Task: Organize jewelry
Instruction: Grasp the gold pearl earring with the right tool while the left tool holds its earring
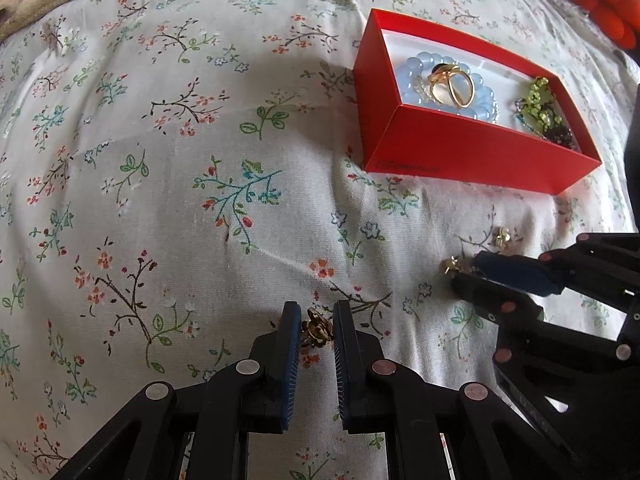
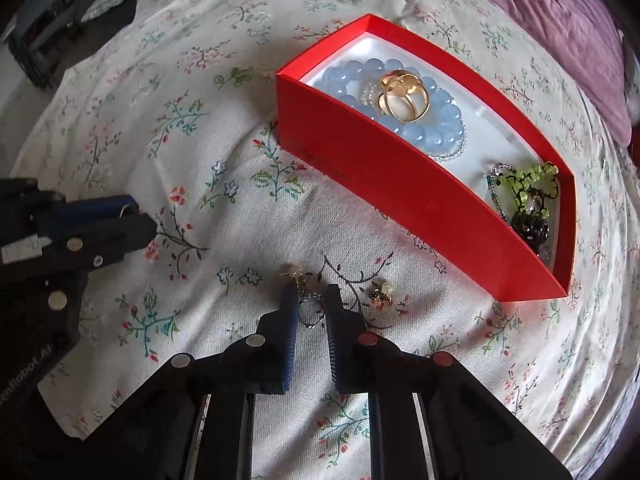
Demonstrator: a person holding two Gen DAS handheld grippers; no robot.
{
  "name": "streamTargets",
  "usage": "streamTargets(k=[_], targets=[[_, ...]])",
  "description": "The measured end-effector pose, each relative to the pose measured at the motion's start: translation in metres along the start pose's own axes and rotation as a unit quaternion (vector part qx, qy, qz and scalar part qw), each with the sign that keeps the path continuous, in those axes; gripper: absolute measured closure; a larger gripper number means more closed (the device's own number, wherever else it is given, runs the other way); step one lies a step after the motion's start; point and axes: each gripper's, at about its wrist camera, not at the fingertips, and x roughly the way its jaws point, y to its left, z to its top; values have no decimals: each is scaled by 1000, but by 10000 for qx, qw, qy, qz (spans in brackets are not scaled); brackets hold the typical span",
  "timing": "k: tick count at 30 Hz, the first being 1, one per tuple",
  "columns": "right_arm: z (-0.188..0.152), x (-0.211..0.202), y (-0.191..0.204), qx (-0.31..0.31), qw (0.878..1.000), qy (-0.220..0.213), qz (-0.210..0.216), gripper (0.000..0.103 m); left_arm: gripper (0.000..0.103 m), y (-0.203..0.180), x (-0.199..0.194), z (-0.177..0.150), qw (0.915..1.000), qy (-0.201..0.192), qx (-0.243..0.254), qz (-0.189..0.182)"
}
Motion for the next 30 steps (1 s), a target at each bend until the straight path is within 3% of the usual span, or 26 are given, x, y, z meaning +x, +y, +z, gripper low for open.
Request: streamTargets(k=[30], targets=[[-23,-76,-51,747,9935,-691,502,89,92,-6,-30,10,9986,-420,-149,-291]])
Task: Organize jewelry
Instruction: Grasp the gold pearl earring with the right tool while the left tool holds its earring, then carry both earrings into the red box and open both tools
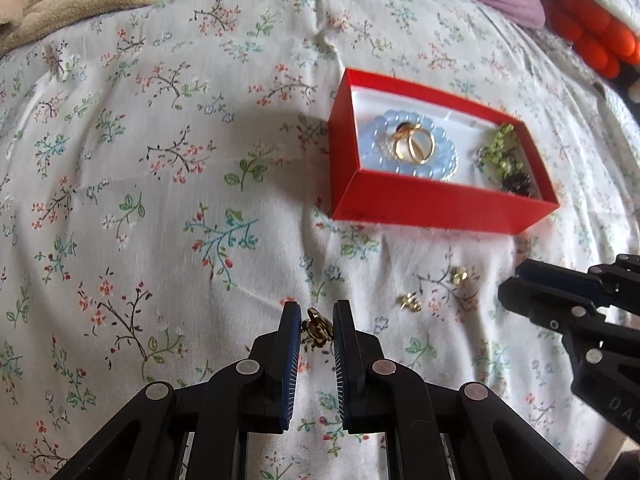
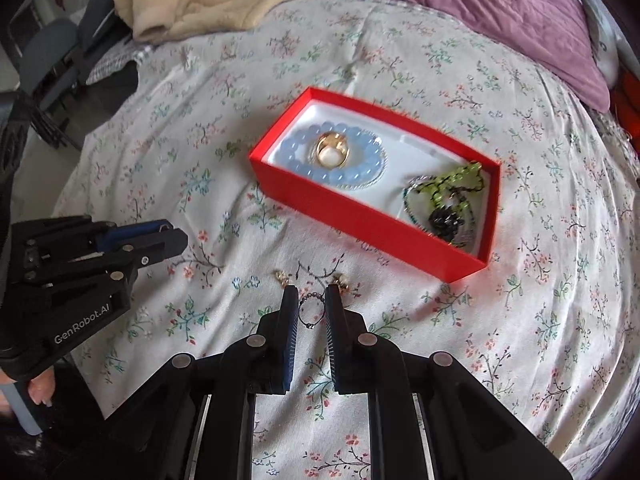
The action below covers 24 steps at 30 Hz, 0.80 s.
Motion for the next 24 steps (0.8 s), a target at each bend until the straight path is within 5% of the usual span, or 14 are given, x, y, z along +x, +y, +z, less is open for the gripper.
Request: streamTargets(k=[24], targets=[[30,-24,-79,1264,9903,-571,115,88,92,-45,9,58,9966,-554,-131,-591]])
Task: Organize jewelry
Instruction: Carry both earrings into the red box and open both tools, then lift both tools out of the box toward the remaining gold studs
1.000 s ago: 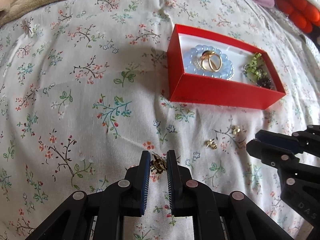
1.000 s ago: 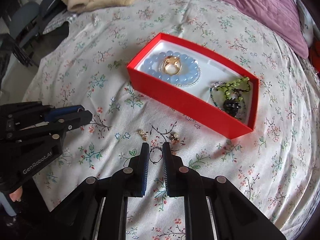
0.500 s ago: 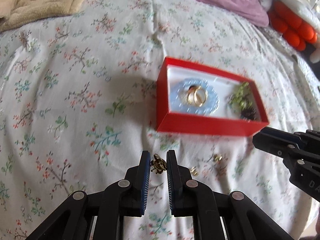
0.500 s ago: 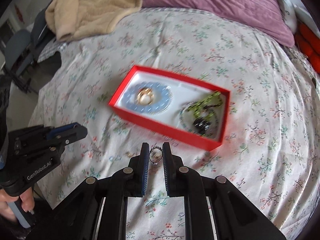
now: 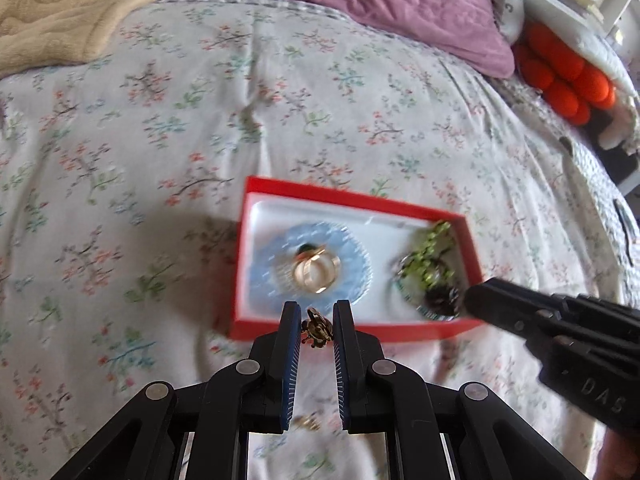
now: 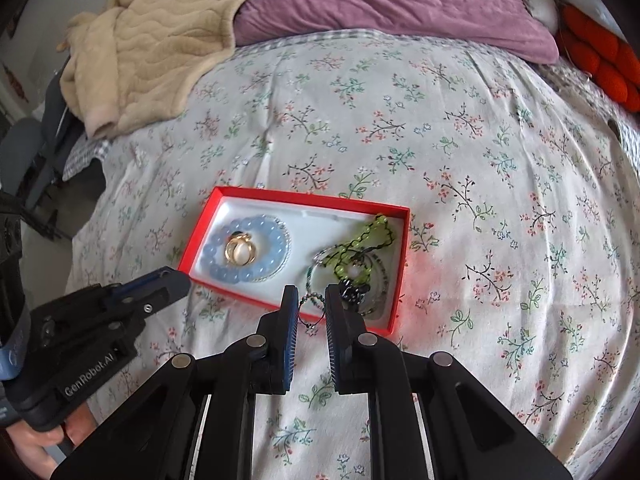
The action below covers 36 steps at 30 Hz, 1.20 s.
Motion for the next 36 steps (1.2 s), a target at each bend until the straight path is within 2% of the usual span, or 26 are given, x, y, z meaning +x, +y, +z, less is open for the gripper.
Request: streamTargets(k=[6,14,21,22,24,26,28,29,34,36], targets=[[5,9,-8,161,9998,44,88,88,92,-12,16,10,10000,12,23,-83],[5,30,-15,246,9993,273,114,88,92,-8,39,13,9998,151,-148,-41],[6,33,-19,316,9990,249,193,87,91,-9,41,13,9999,80,-114,-35],[6,33,-19,333,9988,264,228,87,89,-9,40,13,9999,75,-119,-43],[5,32,-21,342,9987,279,251,87,79,-9,37,13,9999,55,-116,-23],[5,31,-21,338,9988,275,244,84,75,-9,36,12,9999,50,-94,6],[5,29,-23,349,9988,265,227,74,74,-9,34,11,9999,55,-83,36],[5,27,-23,354,9988,251,228,72,74,-9,32,11,9999,61,-77,54],[3,19,-24,321,9991,198,192,70,68,-11,24,7,9998,47,43,190],[1,15,-26,334,9991,195,148,70,61,-11,20,4,9997,35,95,219]])
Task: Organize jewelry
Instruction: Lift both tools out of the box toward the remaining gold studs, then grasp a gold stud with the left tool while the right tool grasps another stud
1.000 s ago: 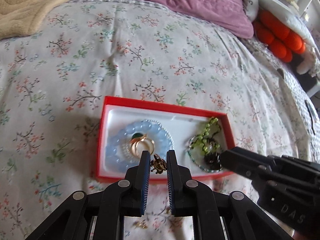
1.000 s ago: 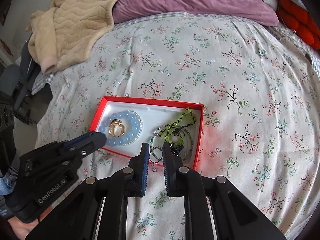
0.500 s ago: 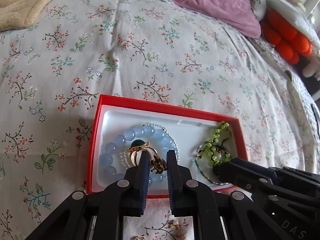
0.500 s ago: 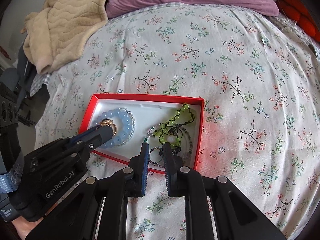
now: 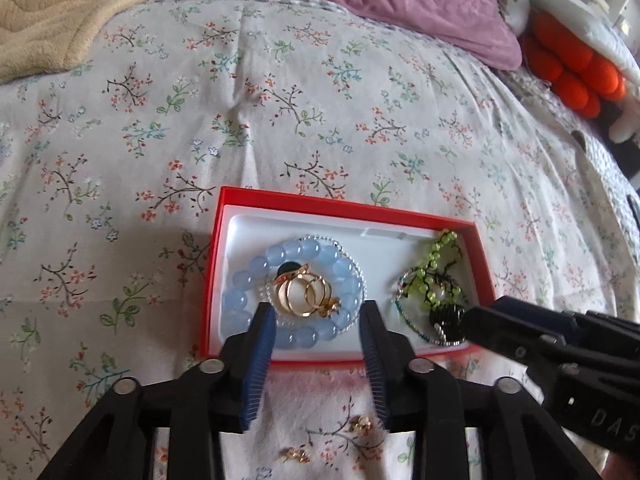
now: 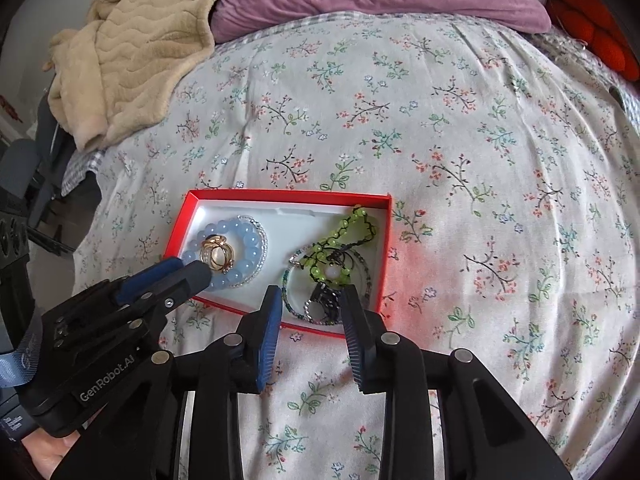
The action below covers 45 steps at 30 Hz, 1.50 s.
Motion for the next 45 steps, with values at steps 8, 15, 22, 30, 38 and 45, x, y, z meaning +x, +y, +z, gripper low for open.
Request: streamTargets(k=[8,15,22,30,38,45], targets=[[-18,-16,-5,-15,9999,38,-128,54,40,4,-15,-20,9997,98,103,204],[-37,-21,-8,-74,9994,118,-326,47,18,12,-27,-35,9992,123,85,360],[-55,-17,-10,-133,9975,284,-631,39,13,25,-29,-51,9981,337,61,505],[-71,-10,-10,-315,9942,528,-883,30,9,31,-24,-71,9951,701,247,656],[-84,6,-9,-435,9897,867,-1048,26,9,29,-8,-90,9886,1137,495,856],[-94,17,-2,-694,9851,1065,-1160,25,9,28,3,-99,9853,1286,662,906]])
